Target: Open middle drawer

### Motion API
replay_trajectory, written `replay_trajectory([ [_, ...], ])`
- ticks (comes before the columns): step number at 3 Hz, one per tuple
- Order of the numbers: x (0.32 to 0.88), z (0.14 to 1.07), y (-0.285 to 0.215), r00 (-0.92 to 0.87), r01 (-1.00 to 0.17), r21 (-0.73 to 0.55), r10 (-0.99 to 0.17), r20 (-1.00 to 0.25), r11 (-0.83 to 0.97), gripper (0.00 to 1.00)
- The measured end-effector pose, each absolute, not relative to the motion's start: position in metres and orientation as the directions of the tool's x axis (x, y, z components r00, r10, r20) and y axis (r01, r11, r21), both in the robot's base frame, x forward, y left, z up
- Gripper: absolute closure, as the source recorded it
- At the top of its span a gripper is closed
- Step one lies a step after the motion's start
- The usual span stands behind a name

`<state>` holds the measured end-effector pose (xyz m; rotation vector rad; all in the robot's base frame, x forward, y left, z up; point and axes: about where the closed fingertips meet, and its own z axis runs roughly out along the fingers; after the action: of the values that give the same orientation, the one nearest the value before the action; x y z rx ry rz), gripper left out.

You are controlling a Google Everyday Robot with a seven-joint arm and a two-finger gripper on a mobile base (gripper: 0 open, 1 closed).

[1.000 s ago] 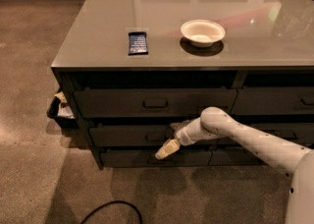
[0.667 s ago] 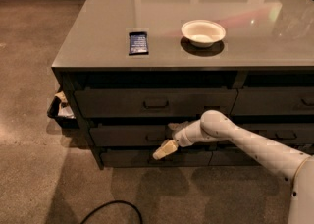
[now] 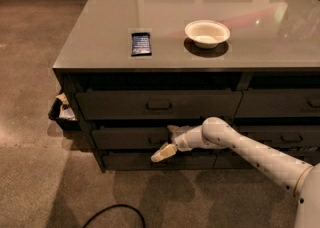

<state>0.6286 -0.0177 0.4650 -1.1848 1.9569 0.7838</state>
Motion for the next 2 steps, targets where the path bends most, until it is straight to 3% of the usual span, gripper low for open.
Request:
replay_trajectory([
  [2, 0.6339, 0.4684, -0.0007, -0.287, -0.914, 0.095, -0.464, -0.838, 0.394, 0.0],
])
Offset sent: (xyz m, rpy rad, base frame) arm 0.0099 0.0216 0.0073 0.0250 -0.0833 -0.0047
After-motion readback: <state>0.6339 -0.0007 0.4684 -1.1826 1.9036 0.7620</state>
